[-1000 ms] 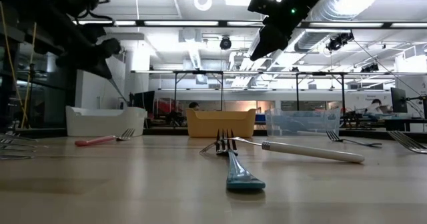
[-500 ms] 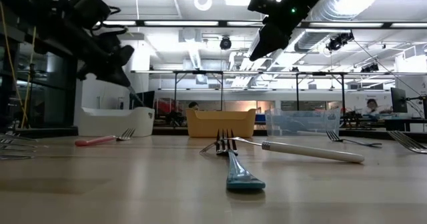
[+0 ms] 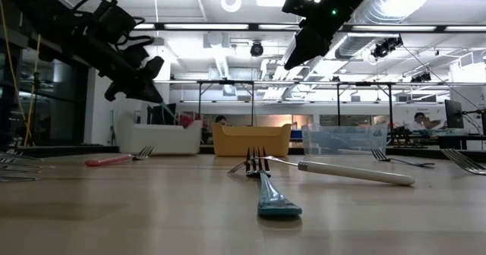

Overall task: Sort silverware by color (type)
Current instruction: Put the bottom right blue fork into the white bin, then adjust the white bin

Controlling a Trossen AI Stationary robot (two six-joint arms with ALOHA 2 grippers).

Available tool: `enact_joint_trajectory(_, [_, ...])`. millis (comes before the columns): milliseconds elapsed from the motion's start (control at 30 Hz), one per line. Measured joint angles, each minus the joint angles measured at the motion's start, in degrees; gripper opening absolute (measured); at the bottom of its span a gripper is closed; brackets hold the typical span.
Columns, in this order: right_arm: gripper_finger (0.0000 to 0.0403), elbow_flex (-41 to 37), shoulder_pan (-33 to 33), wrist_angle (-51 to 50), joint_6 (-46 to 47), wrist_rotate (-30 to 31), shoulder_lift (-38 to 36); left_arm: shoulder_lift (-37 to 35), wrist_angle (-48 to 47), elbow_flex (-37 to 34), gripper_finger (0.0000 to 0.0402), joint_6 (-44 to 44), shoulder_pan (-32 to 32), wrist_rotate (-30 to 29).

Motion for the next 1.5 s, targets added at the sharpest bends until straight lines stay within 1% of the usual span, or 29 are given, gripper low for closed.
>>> enact_joint_trajectory(167, [0.0000,0.0,0.0,-0.1,0.0,-0.5,0.0,1.0,1.0,0.0,0.0004,-0.3,2.1,2.5])
enact_joint_trajectory(300, [0.0000,0.0,0.0,-0.1,0.0,-0.5,0.0,0.6,1.8,0.0,0.0006,0.6,2.4,3.8])
enact_joint_trajectory(500, [0.0000,0.0,0.0,-0.1,0.7,-0.7,0.0,-2.2,1.9,0.0,0.0005,2.2,1.3,3.7])
enact_joint_trajectory(700, [0.0000,0.0,0.0,-0.1,1.1,-1.7,0.0,-3.9,-0.8,0.0,0.0006,4.1,-1.0,1.6])
enact_joint_trajectory(767, [0.0000,0.0,0.0,-0.1,1.1,-1.7,0.0,-3.6,-1.5,0.0,0.0013,4.0,-1.9,1.6])
enact_joint_trajectory(900, [0.0000,0.0,0.0,-0.1,1.1,-1.7,0.0,-2.3,-2.2,0.0,0.0041,3.7,-3.4,1.2])
enact_joint_trajectory(1000, [0.0000,0.0,0.0,0.0,1.1,-1.7,0.0,-1.9,-2.2,0.0,0.0060,4.2,-4.1,-1.0])
enact_joint_trajectory(1100, [0.0000,0.0,0.0,0.0,1.1,-1.7,0.0,-2.6,-2.4,0.0,0.0072,6.8,-4.8,-3.2])
enact_joint_trajectory(1200, [0.0000,0.0,0.0,0.0,1.1,-2.6,0.0,-4.6,-2.4,0.0,0.0077,10.3,-5.6,-4.3])
enact_joint_trajectory(1233, [0.0000,0.0,0.0,0.0,1.1,-2.6,0.0,-5.5,-2.5,0.0,0.0076,11.2,-5.9,-3.9])
enact_joint_trajectory(1267, [0.0000,0.0,0.0,0.0,1.1,-2.6,0.0,-6.3,-2.6,0.0,0.0075,12.1,-6.3,-2.3])
enact_joint_trajectory(1400, [0.0000,0.0,0.0,0.0,1.1,-2.8,0.0,-8.5,-3.7,0.0,0.0052,13.6,-9.5,11.0])
enact_joint_trajectory(1433, [0.0000,0.0,0.0,0.0,1.1,-2.8,0.0,-8.5,-4.1,0.0,0.0044,13.6,-10.8,13.6])
enact_joint_trajectory(1467, [0.0000,0.0,0.0,0.0,1.1,-2.8,0.0,-8.3,-4.6,0.0,0.0036,13.6,-12.2,15.1])
enact_joint_trajectory(1500, [0.0000,0.0,0.0,0.0,1.1,-2.8,0.0,-7.9,-5.3,0.0,0.0027,13.6,-13.7,15.3])
